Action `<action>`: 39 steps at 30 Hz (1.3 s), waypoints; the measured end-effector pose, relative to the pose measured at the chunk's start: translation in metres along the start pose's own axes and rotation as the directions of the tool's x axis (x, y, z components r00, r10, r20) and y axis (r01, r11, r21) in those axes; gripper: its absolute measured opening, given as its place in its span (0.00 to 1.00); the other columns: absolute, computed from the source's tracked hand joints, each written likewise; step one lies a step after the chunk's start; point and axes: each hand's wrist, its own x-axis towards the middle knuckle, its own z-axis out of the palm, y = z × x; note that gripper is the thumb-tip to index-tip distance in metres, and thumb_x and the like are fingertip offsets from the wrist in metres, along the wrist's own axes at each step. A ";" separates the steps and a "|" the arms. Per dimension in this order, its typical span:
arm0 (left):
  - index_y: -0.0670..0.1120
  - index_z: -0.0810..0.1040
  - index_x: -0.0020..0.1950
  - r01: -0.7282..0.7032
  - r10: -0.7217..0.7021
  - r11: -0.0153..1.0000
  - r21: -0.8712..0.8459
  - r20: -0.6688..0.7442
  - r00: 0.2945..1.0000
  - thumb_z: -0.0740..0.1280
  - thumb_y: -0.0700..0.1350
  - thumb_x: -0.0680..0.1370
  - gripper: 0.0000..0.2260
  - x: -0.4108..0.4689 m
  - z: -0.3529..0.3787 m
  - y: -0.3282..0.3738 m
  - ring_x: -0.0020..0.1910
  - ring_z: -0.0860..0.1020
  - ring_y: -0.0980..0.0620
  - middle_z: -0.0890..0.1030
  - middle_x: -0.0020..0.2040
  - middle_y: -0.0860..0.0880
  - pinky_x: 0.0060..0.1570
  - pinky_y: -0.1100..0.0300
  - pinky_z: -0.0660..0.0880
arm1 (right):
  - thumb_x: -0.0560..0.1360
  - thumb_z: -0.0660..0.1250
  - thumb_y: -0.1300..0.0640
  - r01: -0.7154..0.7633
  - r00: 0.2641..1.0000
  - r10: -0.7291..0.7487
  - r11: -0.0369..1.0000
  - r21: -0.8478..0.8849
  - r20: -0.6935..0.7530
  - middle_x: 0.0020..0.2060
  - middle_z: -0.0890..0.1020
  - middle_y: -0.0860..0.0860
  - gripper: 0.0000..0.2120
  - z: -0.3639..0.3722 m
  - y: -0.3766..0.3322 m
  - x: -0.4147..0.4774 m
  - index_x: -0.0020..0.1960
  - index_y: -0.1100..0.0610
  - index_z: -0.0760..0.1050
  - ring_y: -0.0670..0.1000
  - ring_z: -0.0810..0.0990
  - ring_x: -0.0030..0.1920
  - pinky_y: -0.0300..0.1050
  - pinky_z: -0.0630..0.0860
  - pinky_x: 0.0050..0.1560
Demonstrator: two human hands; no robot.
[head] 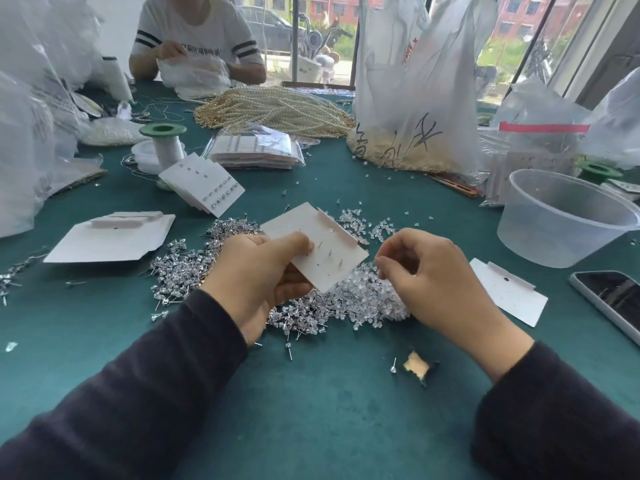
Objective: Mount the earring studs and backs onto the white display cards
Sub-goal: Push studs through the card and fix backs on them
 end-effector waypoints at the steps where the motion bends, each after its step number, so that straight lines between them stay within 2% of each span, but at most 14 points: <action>1: 0.38 0.74 0.41 -0.008 0.008 1.000 0.000 -0.003 1.000 0.66 0.35 0.72 0.02 0.000 0.000 0.000 0.21 0.78 0.53 0.80 0.24 0.47 0.20 0.66 0.73 | 0.71 0.69 0.62 -0.007 1.000 0.006 1.000 0.022 0.015 0.31 0.81 0.47 0.05 -0.001 -0.001 -0.001 0.38 0.54 0.76 0.47 0.78 0.33 0.37 0.72 0.36; 7: 0.38 0.73 0.39 -0.053 0.053 0.999 -0.001 -0.011 0.999 0.67 0.34 0.72 0.04 0.000 0.000 -0.003 0.23 0.79 0.53 0.81 0.25 0.47 0.21 0.65 0.74 | 0.69 0.71 0.63 -0.033 0.999 0.028 0.991 0.126 0.044 0.30 0.82 0.48 0.06 -0.005 -0.005 -0.003 0.37 0.53 0.81 0.46 0.78 0.31 0.35 0.73 0.34; 11: 0.37 0.72 0.38 -0.061 0.061 0.998 0.023 -0.014 0.998 0.67 0.34 0.72 0.05 0.001 0.002 -0.006 0.24 0.80 0.52 0.81 0.24 0.46 0.22 0.64 0.75 | 0.69 0.72 0.64 -0.028 1.000 0.030 0.973 0.227 -0.004 0.31 0.83 0.49 0.06 -0.006 -0.009 -0.004 0.38 0.54 0.82 0.49 0.81 0.33 0.39 0.76 0.36; 14: 0.37 0.73 0.34 -0.097 0.099 0.992 0.082 -0.019 0.995 0.67 0.33 0.72 0.07 0.000 0.005 -0.009 0.24 0.80 0.52 0.81 0.26 0.46 0.23 0.63 0.76 | 0.68 0.72 0.65 -0.003 0.997 0.029 0.941 0.338 -0.073 0.31 0.83 0.47 0.07 -0.004 -0.014 -0.006 0.37 0.54 0.81 0.45 0.81 0.33 0.35 0.75 0.36; 17: 0.38 0.74 0.32 -0.132 0.136 0.982 0.134 -0.020 0.991 0.68 0.33 0.72 0.09 -0.001 0.008 -0.013 0.25 0.80 0.52 0.81 0.26 0.46 0.24 0.61 0.77 | 0.67 0.73 0.63 0.072 0.989 -0.025 0.942 0.327 -0.145 0.31 0.83 0.45 0.07 0.005 -0.023 -0.011 0.36 0.52 0.81 0.44 0.80 0.33 0.34 0.75 0.38; 22: 0.38 0.77 0.32 -0.187 0.191 0.960 0.209 0.001 0.982 0.67 0.33 0.72 0.08 -0.003 0.011 -0.015 0.25 0.80 0.52 0.81 0.31 0.43 0.25 0.61 0.78 | 0.67 0.73 0.65 0.112 0.986 -0.073 0.955 0.275 -0.147 0.34 0.81 0.50 0.05 0.023 -0.027 -0.013 0.38 0.56 0.81 0.48 0.80 0.35 0.46 0.77 0.40; 27: 0.40 0.78 0.32 -0.262 0.284 0.915 0.308 -0.030 0.958 0.68 0.34 0.71 0.07 -0.001 0.012 -0.017 0.33 0.82 0.41 0.82 0.35 0.38 0.34 0.49 0.81 | 0.68 0.73 0.65 0.102 0.985 -0.055 0.950 0.294 -0.164 0.33 0.81 0.50 0.04 0.025 -0.026 -0.013 0.37 0.57 0.81 0.48 0.79 0.35 0.45 0.77 0.39; 31: 0.44 0.79 0.29 -0.278 0.311 0.893 0.353 -0.038 0.950 0.69 0.35 0.70 0.10 -0.002 0.012 -0.017 0.34 0.82 0.41 0.83 0.34 0.40 0.36 0.45 0.81 | 0.68 0.72 0.65 0.101 0.983 -0.050 0.948 0.301 -0.175 0.34 0.81 0.50 0.03 0.026 -0.028 -0.013 0.38 0.58 0.81 0.49 0.79 0.35 0.47 0.77 0.39; 34: 0.43 0.79 0.28 -0.287 0.332 0.869 0.404 -0.047 0.942 0.70 0.43 0.64 0.05 -0.004 0.013 -0.016 0.32 0.82 0.41 0.83 0.33 0.40 0.35 0.42 0.80 | 0.68 0.72 0.66 0.109 0.983 -0.054 0.941 0.319 -0.175 0.35 0.81 0.51 0.03 0.027 -0.028 -0.013 0.38 0.59 0.81 0.50 0.79 0.35 0.49 0.77 0.40; 36: 0.43 0.78 0.28 -0.298 0.356 0.851 0.432 -0.058 0.933 0.67 0.46 0.61 0.07 -0.006 0.013 -0.015 0.32 0.82 0.41 0.83 0.32 0.39 0.35 0.42 0.79 | 0.68 0.72 0.66 0.121 0.981 -0.061 0.936 0.330 -0.187 0.35 0.81 0.52 0.04 0.027 -0.029 -0.014 0.37 0.59 0.82 0.49 0.79 0.35 0.48 0.77 0.39; 39: 0.37 0.79 0.31 -0.328 0.399 0.832 0.448 -0.070 0.914 0.66 0.48 0.60 0.13 -0.007 0.015 -0.014 0.35 0.82 0.38 0.82 0.34 0.36 0.36 0.41 0.79 | 0.68 0.72 0.67 0.141 0.978 -0.078 0.932 0.334 -0.196 0.35 0.81 0.51 0.05 0.028 -0.030 -0.014 0.37 0.59 0.82 0.49 0.78 0.35 0.48 0.77 0.39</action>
